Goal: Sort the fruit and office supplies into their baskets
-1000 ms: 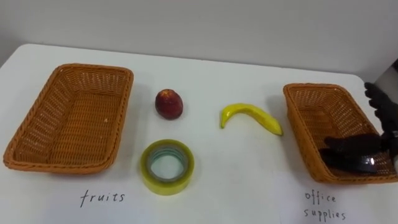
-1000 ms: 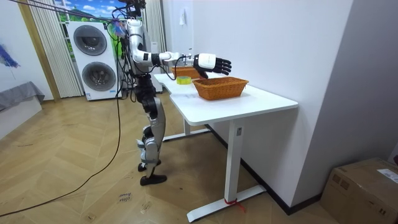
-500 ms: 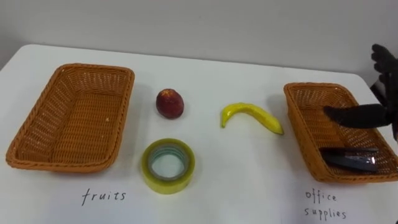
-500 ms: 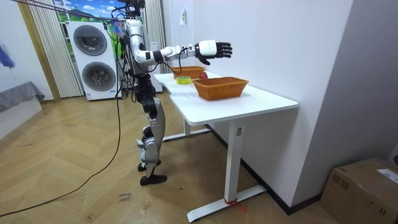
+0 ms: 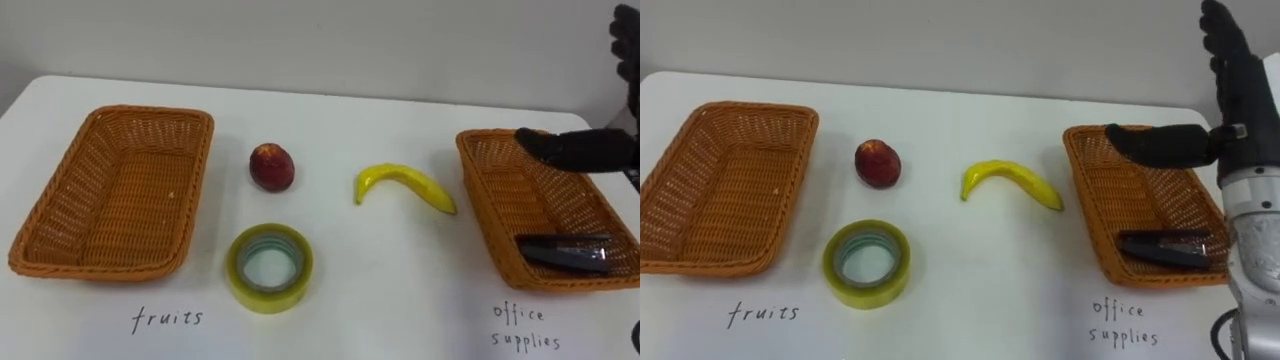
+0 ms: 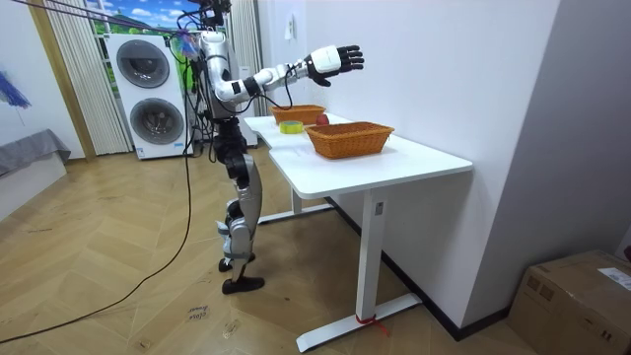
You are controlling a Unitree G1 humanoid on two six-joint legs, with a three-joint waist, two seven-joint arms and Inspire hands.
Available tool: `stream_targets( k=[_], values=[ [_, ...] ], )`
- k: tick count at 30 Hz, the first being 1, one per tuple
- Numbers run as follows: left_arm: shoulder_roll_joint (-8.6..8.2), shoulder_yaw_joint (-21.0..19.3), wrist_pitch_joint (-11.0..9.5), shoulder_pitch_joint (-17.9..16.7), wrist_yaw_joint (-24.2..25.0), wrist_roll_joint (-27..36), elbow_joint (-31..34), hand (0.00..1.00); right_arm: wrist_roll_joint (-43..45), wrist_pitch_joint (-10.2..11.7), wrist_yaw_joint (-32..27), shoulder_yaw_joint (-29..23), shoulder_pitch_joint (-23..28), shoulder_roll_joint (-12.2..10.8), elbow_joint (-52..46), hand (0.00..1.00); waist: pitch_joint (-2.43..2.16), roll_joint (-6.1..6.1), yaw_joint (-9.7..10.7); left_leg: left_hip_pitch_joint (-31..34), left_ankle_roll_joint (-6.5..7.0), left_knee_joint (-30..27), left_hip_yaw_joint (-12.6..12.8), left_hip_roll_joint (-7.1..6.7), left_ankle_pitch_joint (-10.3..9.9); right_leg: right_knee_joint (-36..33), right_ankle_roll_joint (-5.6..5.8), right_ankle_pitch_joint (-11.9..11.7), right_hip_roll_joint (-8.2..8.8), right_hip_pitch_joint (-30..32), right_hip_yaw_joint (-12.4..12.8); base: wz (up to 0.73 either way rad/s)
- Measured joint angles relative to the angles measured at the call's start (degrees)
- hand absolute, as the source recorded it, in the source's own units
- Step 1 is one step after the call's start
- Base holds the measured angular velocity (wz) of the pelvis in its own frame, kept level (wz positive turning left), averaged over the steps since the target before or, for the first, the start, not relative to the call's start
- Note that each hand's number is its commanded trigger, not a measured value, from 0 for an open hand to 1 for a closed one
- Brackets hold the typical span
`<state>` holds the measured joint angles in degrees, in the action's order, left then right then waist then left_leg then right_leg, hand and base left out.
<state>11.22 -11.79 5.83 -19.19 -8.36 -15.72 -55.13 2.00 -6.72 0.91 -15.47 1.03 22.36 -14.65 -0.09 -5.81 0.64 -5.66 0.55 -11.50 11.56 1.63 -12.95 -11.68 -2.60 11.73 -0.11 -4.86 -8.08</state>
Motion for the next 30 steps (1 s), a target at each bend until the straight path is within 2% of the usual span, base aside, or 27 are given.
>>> stream_targets(
  k=[6, 9, 12, 17, 23, 25, 30],
  values=[
    [-0.03, 2.2, 0.0, 0.8, 0.2, -0.1, 0.1, 0.00, -4.4, 0.0, 2.0, 1.4, -0.3, 0.0, 0.0, 0.00, 0.07, 0.38, -1.1, 0.3, 0.13, -0.2, -0.2, 0.00, -0.1, -0.1, 0.00, 0.0, 0.06, -0.1, -0.1, 0.01],
    [-0.02, 2.4, 0.0, 0.7, 0.2, -0.1, 0.5, 0.00, -6.5, 0.4, 2.7, 2.3, -1.0, -0.1, 0.0, 0.00, 0.03, 0.49, -1.6, 0.7, 0.14, -0.4, -0.9, -0.07, -0.1, 0.0, 0.01, 0.0, 0.20, -0.3, -1.3, 0.10],
    [0.12, 3.4, 0.0, 0.6, 0.0, 0.0, 1.3, 0.00, -8.0, 0.9, 2.8, 5.4, -1.0, -0.1, 0.5, 0.00, 0.05, 0.52, -2.7, 1.0, 0.13, -0.9, -1.0, 0.02, -0.1, -0.1, 0.01, 0.0, 0.19, -0.3, -1.5, 0.06],
    [0.26, 5.3, -0.2, 0.6, -0.1, 0.0, -0.1, 0.00, -8.8, 0.9, 3.9, 11.7, -0.6, -0.4, 1.1, 0.00, 0.18, 0.59, -2.9, 2.2, 0.16, -1.2, -1.7, 0.06, -0.3, 0.0, 0.00, 0.0, 0.26, 0.1, -2.3, 0.10],
    [0.29, 5.4, 0.0, -0.1, -0.1, 0.0, -0.3, 0.00, -10.6, 0.9, 4.1, 13.4, 0.6, -0.4, 1.1, 0.00, 0.09, 0.43, -3.9, 2.6, 0.18, -0.9, -2.6, -0.19, -0.2, 0.3, 0.01, 0.0, 0.41, -0.1, -3.2, 0.08],
    [0.48, 6.5, 0.0, -0.2, -0.1, 0.0, -0.2, 0.00, -11.5, 0.9, 3.8, 14.4, 0.6, -0.4, 1.1, 0.00, -0.02, 0.43, -4.0, 3.0, 0.20, -1.2, -2.9, -0.25, -0.2, 0.8, 0.10, -0.1, 0.43, 0.0, -3.3, 0.07],
    [0.45, 6.5, 0.1, 0.9, -0.1, 0.0, -0.3, 0.00, -13.0, 1.2, 3.7, 17.3, 0.5, -0.5, 2.0, 0.00, -0.17, 0.74, -4.8, 3.1, 0.22, -1.2, -3.0, -0.30, -0.2, 0.8, 0.16, -0.1, 0.44, 0.2, -3.3, 0.00]
  ],
)
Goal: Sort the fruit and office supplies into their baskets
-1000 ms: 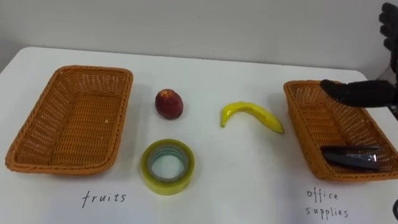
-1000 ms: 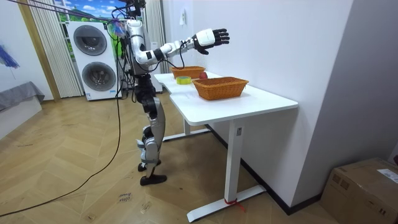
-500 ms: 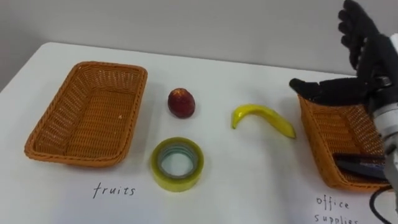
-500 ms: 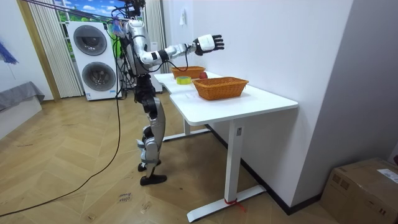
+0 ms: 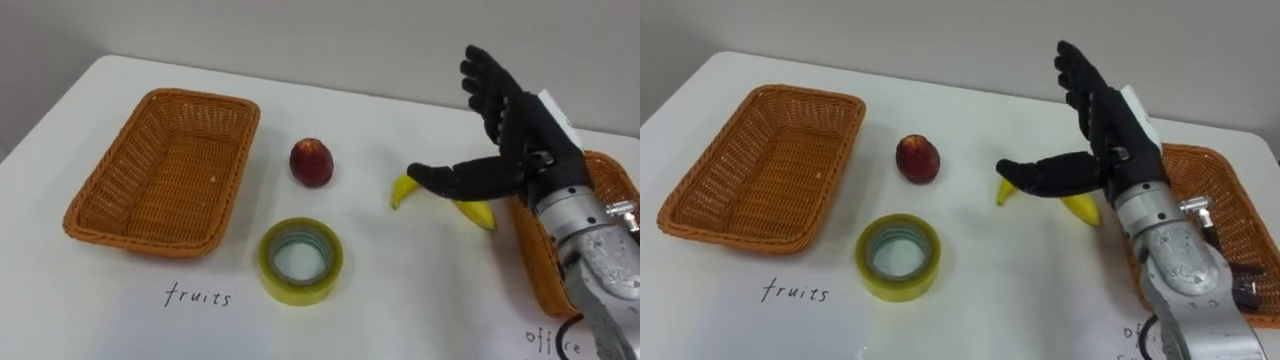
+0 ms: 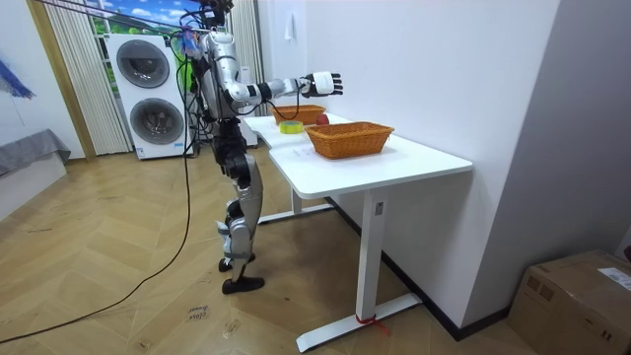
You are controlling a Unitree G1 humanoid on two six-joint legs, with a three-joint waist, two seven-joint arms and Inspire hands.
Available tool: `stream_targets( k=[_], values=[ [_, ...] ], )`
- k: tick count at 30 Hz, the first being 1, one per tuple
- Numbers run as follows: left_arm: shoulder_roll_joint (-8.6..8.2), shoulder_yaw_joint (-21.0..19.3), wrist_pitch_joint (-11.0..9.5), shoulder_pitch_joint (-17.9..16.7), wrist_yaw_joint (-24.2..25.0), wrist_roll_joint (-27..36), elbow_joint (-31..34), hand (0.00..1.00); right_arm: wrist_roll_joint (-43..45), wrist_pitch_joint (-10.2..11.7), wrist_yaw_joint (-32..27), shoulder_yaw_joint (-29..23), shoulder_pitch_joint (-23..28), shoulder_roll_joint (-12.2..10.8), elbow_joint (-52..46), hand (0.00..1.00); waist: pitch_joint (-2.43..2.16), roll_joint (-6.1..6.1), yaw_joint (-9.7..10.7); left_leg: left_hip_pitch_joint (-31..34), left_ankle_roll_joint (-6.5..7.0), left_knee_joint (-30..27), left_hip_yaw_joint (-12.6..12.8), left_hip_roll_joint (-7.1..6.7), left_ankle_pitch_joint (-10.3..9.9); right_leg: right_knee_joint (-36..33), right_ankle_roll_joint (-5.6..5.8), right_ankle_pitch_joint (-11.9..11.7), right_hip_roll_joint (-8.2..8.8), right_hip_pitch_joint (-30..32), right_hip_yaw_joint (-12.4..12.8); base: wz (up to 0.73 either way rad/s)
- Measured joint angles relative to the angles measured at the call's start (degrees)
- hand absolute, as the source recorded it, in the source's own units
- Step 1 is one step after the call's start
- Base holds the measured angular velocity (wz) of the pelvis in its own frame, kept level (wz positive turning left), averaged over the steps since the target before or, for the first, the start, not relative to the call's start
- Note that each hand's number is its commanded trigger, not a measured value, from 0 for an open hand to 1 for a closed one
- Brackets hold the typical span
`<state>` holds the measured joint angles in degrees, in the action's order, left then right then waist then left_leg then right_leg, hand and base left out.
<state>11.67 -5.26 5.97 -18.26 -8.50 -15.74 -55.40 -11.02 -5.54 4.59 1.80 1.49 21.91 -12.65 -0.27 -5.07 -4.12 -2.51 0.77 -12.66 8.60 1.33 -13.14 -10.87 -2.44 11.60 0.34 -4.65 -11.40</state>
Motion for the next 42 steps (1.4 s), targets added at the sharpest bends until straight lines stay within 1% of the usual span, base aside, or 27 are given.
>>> stream_targets(
  k=[1, 3, 5, 6, 8, 10, 12, 14, 16, 19, 22, 26, 27, 28, 29, 31, 33, 37, 38, 40, 42],
  values=[
    [0.00, 0.0, 0.0, 0.6, 0.0, 0.0, 0.0, 0.00, 0.0, 0.0, 0.2, 0.4, -0.3, 0.0, 0.6, 0.00, -0.02, 0.13, -0.6, 0.0, 0.04, 0.1, 0.0, -0.02, 0.0, 0.0, 0.01, 0.0, 0.01, 0.1, -0.1, 0.00],
    [0.00, 0.1, 0.0, 1.2, 0.0, 0.0, 0.0, 0.00, 0.2, 0.0, 0.4, 1.2, -0.4, 0.0, 1.0, 0.00, -0.09, 0.32, -0.9, 0.1, 0.04, 0.1, 0.0, -0.03, 0.0, 0.0, 0.02, 0.0, 0.01, 0.1, -0.3, 0.00],
    [0.10, 1.0, 0.0, 1.3, 0.0, 0.0, 0.2, 0.00, 1.1, 0.0, 0.7, 2.1, -0.5, -0.2, 1.0, 0.00, -0.09, 0.37, -1.0, 0.3, 0.04, 0.1, -0.1, -0.02, 0.0, 0.1, 0.02, 0.0, 0.00, 0.1, -0.3, 0.04],
    [-0.02, 1.1, 0.1, 1.3, 0.1, -0.1, 0.2, 0.00, 1.7, 0.0, 1.1, 2.4, -0.7, -0.7, 1.0, 0.00, -0.06, 0.41, -1.1, 0.4, 0.03, 0.0, -0.1, -0.02, 0.0, 0.1, 0.02, 0.0, 0.00, 0.2, -0.3, 0.00],
    [-0.28, 1.2, 0.9, 1.2, 0.2, -0.2, 0.2, 0.00, 2.6, 0.0, 1.8, 3.5, -1.9, -1.8, 1.0, 0.00, 0.01, 0.59, -1.1, 0.4, 0.03, -0.1, -0.2, 0.01, 0.0, 0.1, 0.02, 0.0, 0.00, 0.3, -0.3, 0.00],
    [-0.33, 1.7, 1.3, 1.3, 0.3, -0.2, 0.3, 0.00, 2.6, -0.1, 2.5, 4.4, -3.3, -2.3, 1.0, 0.00, 0.01, 0.84, -1.2, 0.7, 0.03, -0.2, -0.2, 0.01, 0.0, 0.1, 0.01, 0.0, 0.04, 0.5, -0.4, 0.00],
    [-0.40, 2.2, 1.3, 1.3, 0.3, -0.2, 0.4, 0.00, 2.5, -0.1, 2.9, 5.2, -4.1, -2.4, 1.0, 0.00, 0.07, 1.19, -1.6, 0.9, 0.04, -0.2, -0.2, 0.00, 0.0, 0.1, 0.07, -0.1, 0.10, 0.6, -0.7, 0.00],
    [-0.43, 2.3, 1.3, 1.3, 0.3, -0.2, 0.6, 0.00, 2.5, -0.1, 3.1, 6.1, -4.3, -2.4, 1.0, 0.00, 0.13, 1.48, -2.4, 0.8, 0.04, -0.1, 0.0, -0.01, 0.0, 0.1, 0.10, -0.1, 0.13, 0.6, -0.8, 0.00],
    [-0.47, 3.1, 1.2, 1.2, 0.4, -0.2, 0.9, 0.00, 2.5, -0.1, 3.2, 7.4, -4.3, -2.5, 1.2, 0.00, 0.37, 1.84, -3.2, 0.8, 0.06, -0.1, 0.0, 0.00, 0.0, 0.1, 0.10, -0.1, 0.15, 0.5, -1.0, 0.02],
    [-0.84, 3.3, 1.2, 1.2, 0.8, -0.2, 1.0, 0.00, 2.5, -0.1, 3.7, 8.7, -4.3, -2.7, 1.4, 0.00, 0.49, 1.99, -3.8, 0.9, 0.07, 0.0, -0.1, 0.00, 0.0, 0.1, 0.10, -0.1, 0.17, 0.5, -1.3, 0.04],
    [-0.98, 3.8, 1.1, 1.1, 0.8, -0.1, 1.0, 0.00, 2.5, 0.0, 3.9, 10.1, -5.0, -2.8, 2.8, 0.00, 0.49, 1.76, -4.1, 0.9, 0.07, 0.2, -0.2, 0.00, 0.0, 0.1, 0.10, -0.1, 0.17, 0.5, -1.5, 0.01],
    [-0.98, 4.5, 1.1, 1.1, 0.8, -0.1, 1.5, 0.00, 2.5, 0.0, 3.9, 10.6, -5.0, -2.8, 3.9, 0.00, 0.80, 1.14, -4.1, 1.1, 0.07, 0.2, -0.7, -0.08, 0.0, 0.1, 0.10, -0.1, 0.26, 0.4, -2.2, 0.05],
    [-0.97, 4.5, 1.1, 1.1, 0.8, -0.1, 1.5, 0.00, 2.5, 0.0, 3.8, 10.6, -5.0, -2.8, 4.0, 0.00, 0.82, 1.06, -4.1, 1.1, 0.07, 0.2, -0.8, -0.08, 0.0, 0.1, 0.10, -0.1, 0.28, 0.4, -2.4, 0.00],
    [-0.91, 4.7, 1.1, 1.2, 0.8, -0.1, 1.5, 0.00, 2.0, 0.0, 3.7, 10.7, -5.1, -2.9, 4.0, 0.00, 0.77, 0.59, -4.3, 1.0, 0.07, 0.3, -0.8, -0.08, 0.0, 0.1, 0.10, -0.1, 0.30, 0.4, -2.9, 0.00],
    [-0.85, 4.9, 1.1, 1.2, 0.8, -0.1, 1.5, 0.00, 1.6, 0.0, 3.6, 10.8, -5.1, -3.0, 4.0, 0.00, 0.88, 0.52, -4.3, 0.9, 0.07, 0.3, -0.8, -0.08, 0.0, 0.1, 0.10, -0.1, 0.30, 0.4, -3.0, 0.00],
    [-0.74, 5.9, 1.1, 1.2, 0.6, -0.1, 1.5, 0.00, -0.1, 0.0, 3.5, 11.7, -5.2, -3.1, 4.2, 0.00, 0.78, -0.13, -4.4, 0.9, 0.07, 0.1, -0.8, -0.08, 0.1, 0.1, 0.11, -0.1, 0.31, 0.4, -3.1, 0.00],
    [-0.73, 6.0, 1.1, 1.2, 0.7, -0.1, 1.5, 0.00, 0.2, 0.0, 3.4, 13.2, -5.4, -3.1, 4.4, 0.00, 0.71, -0.41, -4.7, 0.9, 0.07, 0.0, -0.7, -0.08, 0.1, 0.1, 0.11, -0.1, 0.32, 0.5, -3.2, -0.05],
    [-0.26, 6.0, 1.2, 1.7, 1.5, -0.1, 1.5, 0.00, 1.7, -0.2, 4.0, 16.1, -6.6, -3.1, 6.5, 0.00, 0.68, -0.53, -6.5, 1.0, 0.08, 0.0, -0.9, -0.14, 0.1, 0.1, 0.11, -0.1, 0.50, 0.5, -4.8, 0.02],
    [-0.17, 6.0, 1.2, 1.7, 1.6, -0.1, 1.5, 0.00, 1.8, -0.3, 4.2, 16.3, -6.7, -3.1, 6.8, 0.00, 0.67, -0.54, -6.7, 1.1, 0.08, 0.0, -0.9, -0.14, 0.1, 0.1, 0.11, -0.1, 0.51, 0.5, -5.0, 0.05],
    [0.04, 6.0, 1.7, 1.7, 1.7, -0.1, 1.1, 0.00, 1.9, -0.3, 4.3, 17.3, -7.8, -3.2, 8.4, 0.00, 0.56, -0.70, -7.2, 1.2, 0.08, 0.0, -1.1, -0.15, 0.1, 0.2, 0.11, -0.1, 0.57, 0.4, -6.2, 0.05],
    [0.03, 6.1, 1.9, 1.8, 1.8, -0.1, 0.6, 0.00, 1.9, -0.3, 4.3, 17.8, -8.5, -3.5, 10.3, 0.00, 0.49, -0.82, -7.3, 1.3, 0.08, 0.0, -1.4, -0.18, 0.1, 0.2, 0.11, -0.1, 0.58, 0.3, -6.3, 0.08]
  ],
)
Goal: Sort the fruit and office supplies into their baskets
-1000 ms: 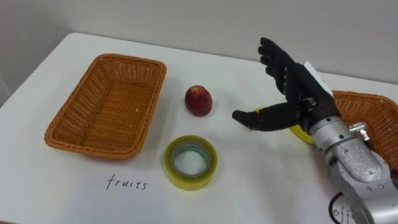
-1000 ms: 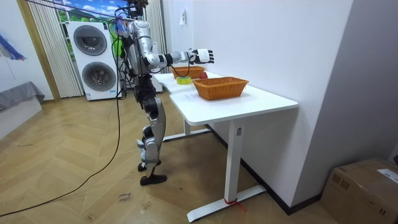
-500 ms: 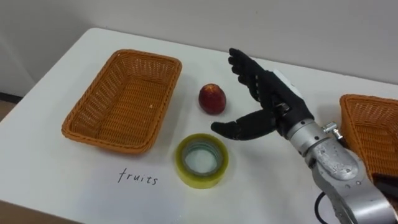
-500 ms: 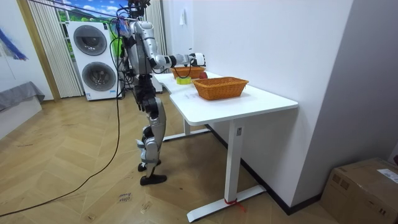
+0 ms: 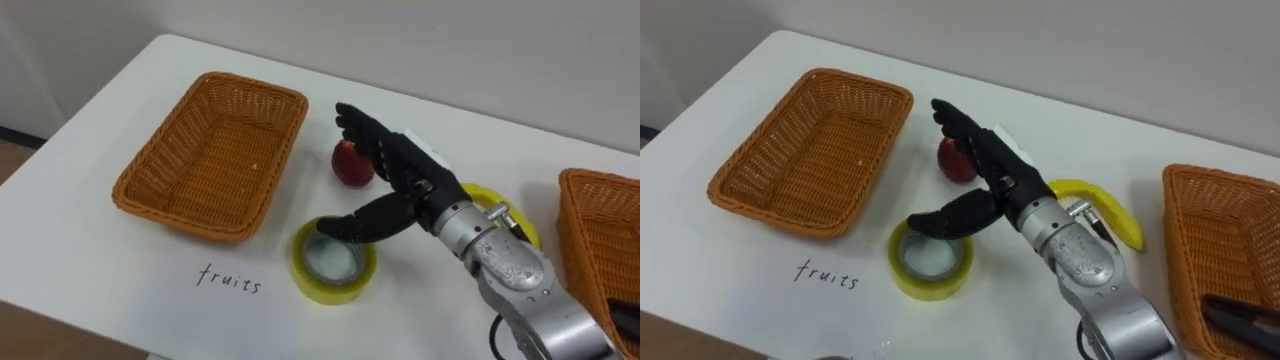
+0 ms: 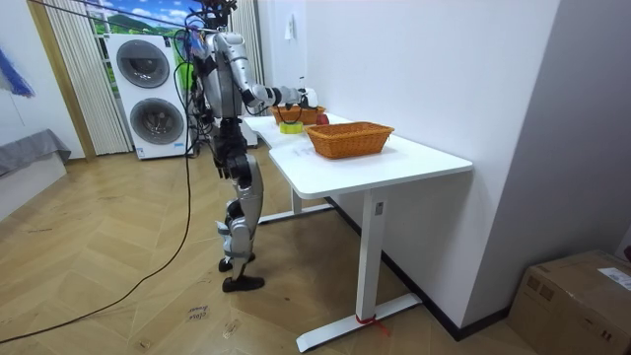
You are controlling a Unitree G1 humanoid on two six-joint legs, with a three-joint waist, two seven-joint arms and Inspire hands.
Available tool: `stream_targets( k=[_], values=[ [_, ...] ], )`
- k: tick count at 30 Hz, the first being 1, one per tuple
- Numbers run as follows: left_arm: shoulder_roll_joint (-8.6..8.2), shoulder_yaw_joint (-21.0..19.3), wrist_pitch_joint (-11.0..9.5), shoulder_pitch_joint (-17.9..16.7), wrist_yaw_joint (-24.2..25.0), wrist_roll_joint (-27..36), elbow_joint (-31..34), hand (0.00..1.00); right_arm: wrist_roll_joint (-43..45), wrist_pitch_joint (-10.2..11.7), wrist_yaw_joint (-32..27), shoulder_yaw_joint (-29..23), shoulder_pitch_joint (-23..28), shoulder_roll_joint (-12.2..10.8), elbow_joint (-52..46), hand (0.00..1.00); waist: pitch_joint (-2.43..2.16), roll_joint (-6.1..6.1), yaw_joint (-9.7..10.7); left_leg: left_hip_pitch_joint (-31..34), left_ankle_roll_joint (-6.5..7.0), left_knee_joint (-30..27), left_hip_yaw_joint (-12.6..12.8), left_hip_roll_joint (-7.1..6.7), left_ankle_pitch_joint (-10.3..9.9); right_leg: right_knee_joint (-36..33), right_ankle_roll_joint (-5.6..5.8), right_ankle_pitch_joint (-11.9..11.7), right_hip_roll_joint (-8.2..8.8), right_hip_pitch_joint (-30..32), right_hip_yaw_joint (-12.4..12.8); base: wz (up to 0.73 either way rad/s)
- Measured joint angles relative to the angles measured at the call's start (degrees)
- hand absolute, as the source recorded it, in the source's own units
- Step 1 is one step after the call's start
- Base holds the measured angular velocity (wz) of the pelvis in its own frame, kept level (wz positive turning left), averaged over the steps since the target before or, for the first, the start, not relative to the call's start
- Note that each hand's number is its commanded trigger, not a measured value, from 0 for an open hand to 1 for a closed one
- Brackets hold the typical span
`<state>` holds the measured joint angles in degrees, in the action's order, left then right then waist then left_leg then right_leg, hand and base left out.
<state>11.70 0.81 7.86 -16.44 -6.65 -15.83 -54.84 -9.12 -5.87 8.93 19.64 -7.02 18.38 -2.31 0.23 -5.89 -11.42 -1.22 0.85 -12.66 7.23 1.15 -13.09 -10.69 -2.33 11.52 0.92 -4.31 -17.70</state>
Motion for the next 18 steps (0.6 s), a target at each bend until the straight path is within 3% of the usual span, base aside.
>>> stream_targets(
  k=[18],
  values=[
    [0.05, -0.6, 1.4, 0.8, 1.2, -0.1, -0.3, 0.00, 3.8, -0.5, 0.7, 0.6, -0.5, -0.1, 4.2, 0.00, 0.12, -0.58, 0.1, 0.5, 0.05, -1.0, -0.9, -0.09, 0.0, 0.0, 0.00, 0.0, 0.05, -0.5, -0.3, 0.02]
  ],
)
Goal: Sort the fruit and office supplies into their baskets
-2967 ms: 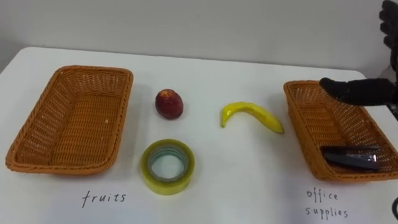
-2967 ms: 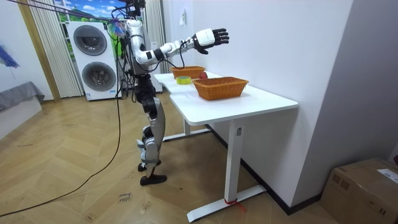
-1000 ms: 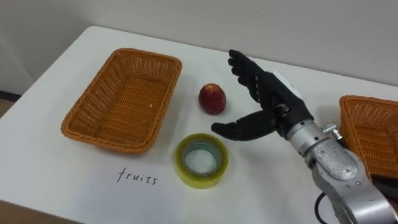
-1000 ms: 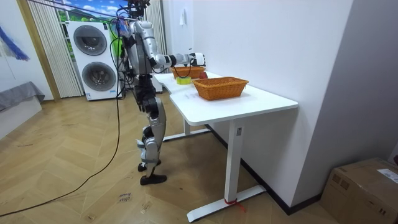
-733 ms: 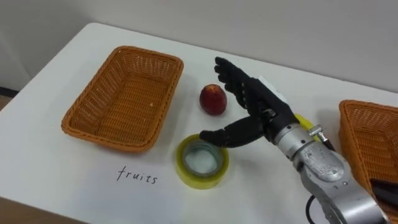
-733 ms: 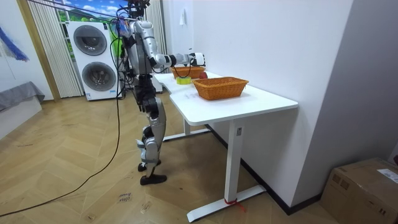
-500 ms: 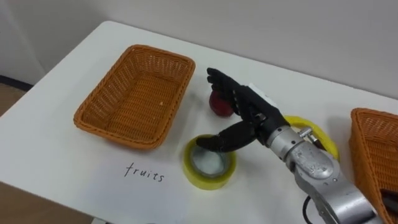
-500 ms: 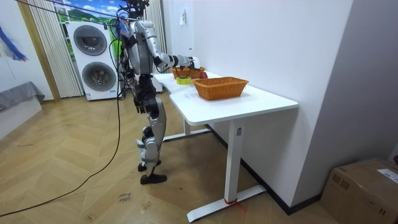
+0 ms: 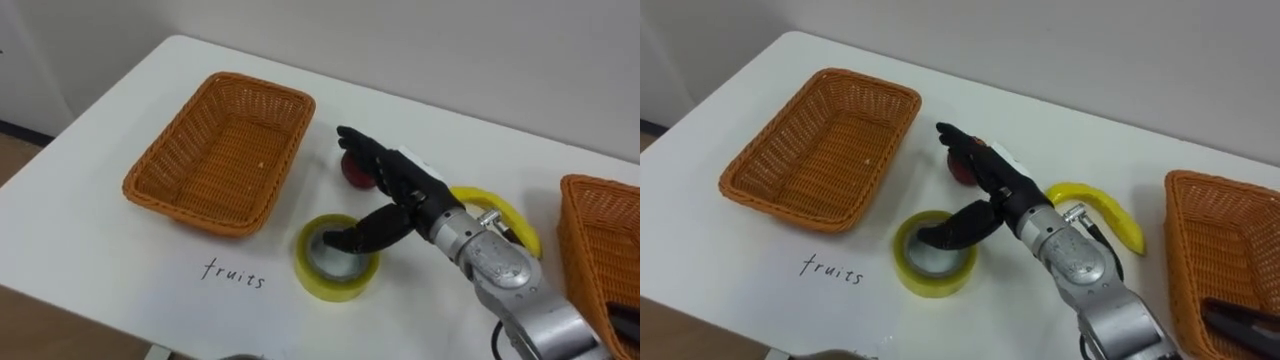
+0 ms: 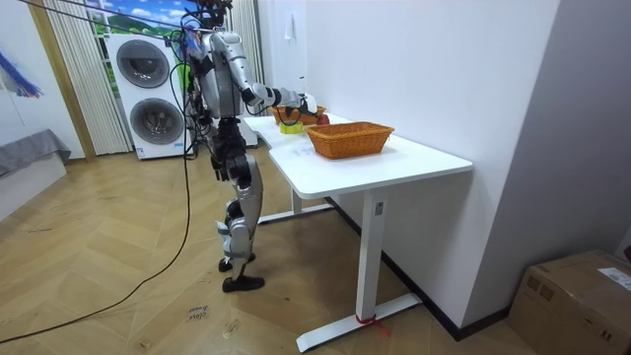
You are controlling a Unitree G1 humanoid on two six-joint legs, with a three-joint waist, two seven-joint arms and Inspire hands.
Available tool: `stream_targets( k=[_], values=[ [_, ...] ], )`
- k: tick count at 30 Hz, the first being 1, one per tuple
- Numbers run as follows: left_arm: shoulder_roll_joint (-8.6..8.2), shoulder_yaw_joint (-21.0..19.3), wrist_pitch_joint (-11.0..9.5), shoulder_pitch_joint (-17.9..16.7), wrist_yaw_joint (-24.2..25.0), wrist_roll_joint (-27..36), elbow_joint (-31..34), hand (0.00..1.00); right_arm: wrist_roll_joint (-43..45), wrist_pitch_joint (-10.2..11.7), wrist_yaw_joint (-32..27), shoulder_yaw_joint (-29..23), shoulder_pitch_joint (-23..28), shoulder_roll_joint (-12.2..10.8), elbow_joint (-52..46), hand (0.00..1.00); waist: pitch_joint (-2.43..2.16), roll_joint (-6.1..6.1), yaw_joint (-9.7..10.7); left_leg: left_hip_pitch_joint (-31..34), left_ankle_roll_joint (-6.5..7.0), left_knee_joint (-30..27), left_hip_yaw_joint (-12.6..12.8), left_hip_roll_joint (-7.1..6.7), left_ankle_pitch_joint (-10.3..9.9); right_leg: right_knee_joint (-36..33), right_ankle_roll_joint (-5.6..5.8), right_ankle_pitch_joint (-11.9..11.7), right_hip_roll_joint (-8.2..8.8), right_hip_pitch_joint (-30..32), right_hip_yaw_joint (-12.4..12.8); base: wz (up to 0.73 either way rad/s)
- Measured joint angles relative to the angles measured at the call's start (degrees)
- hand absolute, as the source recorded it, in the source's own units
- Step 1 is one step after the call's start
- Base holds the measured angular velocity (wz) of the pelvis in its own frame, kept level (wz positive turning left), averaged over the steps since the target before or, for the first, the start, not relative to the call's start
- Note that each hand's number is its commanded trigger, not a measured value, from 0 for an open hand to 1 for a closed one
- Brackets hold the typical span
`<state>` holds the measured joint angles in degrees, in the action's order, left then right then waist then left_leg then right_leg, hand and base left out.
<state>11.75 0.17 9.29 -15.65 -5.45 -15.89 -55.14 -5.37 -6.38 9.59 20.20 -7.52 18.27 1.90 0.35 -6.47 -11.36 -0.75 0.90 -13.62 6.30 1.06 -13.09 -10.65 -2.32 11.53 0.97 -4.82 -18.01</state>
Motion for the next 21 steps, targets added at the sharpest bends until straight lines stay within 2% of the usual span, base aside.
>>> stream_targets(
  k=[16, 21],
  values=[
    [0.04, -0.2, 0.7, 0.0, 0.1, 0.0, 0.0, 0.00, 5.8, -1.4, 3.4, 0.0, 0.3, 0.0, 0.0, 0.00, -0.07, -0.07, 0.0, 0.3, 0.00, -0.3, -0.4, -0.01, 0.0, 0.0, 0.00, 0.0, 0.03, -0.1, -0.7, 0.01],
    [0.04, -0.1, 1.3, 0.2, 0.1, 0.1, 0.0, 0.00, 5.7, -3.2, 4.5, 1.2, 0.3, 0.0, 0.0, 0.00, -0.08, -0.03, 0.0, 0.4, -0.01, -0.4, -0.6, -0.01, 0.0, 0.0, 0.00, 0.0, 0.03, -0.1, -0.9, 0.01]
  ],
)
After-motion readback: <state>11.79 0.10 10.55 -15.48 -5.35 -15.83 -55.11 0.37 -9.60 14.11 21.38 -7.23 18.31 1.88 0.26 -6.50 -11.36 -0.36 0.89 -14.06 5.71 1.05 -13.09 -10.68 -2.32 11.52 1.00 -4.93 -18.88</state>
